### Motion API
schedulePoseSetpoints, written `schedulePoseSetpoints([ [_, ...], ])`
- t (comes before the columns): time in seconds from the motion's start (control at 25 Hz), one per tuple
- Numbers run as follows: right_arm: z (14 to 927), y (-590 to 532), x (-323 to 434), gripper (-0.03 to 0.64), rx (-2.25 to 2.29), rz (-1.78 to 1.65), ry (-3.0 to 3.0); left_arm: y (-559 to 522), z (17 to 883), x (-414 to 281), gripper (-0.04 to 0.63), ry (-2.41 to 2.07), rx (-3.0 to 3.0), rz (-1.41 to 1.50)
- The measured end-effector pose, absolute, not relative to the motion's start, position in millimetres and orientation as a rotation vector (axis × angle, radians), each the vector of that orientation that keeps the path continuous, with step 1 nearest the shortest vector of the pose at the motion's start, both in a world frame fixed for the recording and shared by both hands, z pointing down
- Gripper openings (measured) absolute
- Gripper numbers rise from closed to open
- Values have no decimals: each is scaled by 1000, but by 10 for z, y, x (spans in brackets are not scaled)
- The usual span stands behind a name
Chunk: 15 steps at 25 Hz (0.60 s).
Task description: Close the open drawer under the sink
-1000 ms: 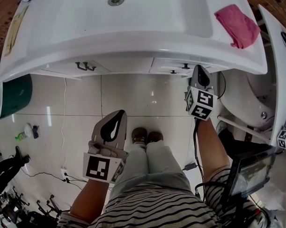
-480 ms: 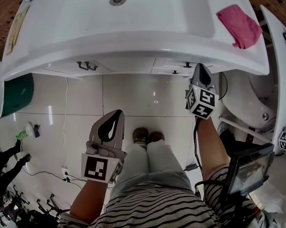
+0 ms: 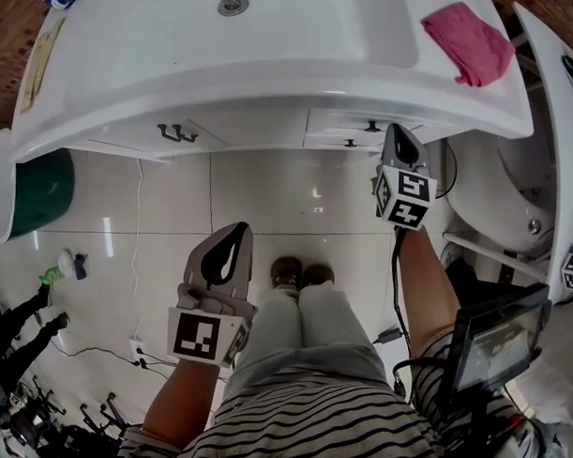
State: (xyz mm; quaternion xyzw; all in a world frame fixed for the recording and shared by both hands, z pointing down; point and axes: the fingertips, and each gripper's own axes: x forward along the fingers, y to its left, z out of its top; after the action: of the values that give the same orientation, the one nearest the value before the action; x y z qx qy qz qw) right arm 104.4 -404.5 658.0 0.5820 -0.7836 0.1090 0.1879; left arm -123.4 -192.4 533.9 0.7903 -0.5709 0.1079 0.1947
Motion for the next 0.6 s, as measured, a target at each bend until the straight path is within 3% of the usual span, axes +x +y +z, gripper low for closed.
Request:
schedulePoseSetpoints([
  [0.24,6227,-3490,989,2,1519,302,-2213,-1736,5002,-1220,17,-1620,2196,316],
  [0.6,4902,-2426,1108,2,1486,377,-2253,-1212,4194,-1279,17,-1696,2095,314],
])
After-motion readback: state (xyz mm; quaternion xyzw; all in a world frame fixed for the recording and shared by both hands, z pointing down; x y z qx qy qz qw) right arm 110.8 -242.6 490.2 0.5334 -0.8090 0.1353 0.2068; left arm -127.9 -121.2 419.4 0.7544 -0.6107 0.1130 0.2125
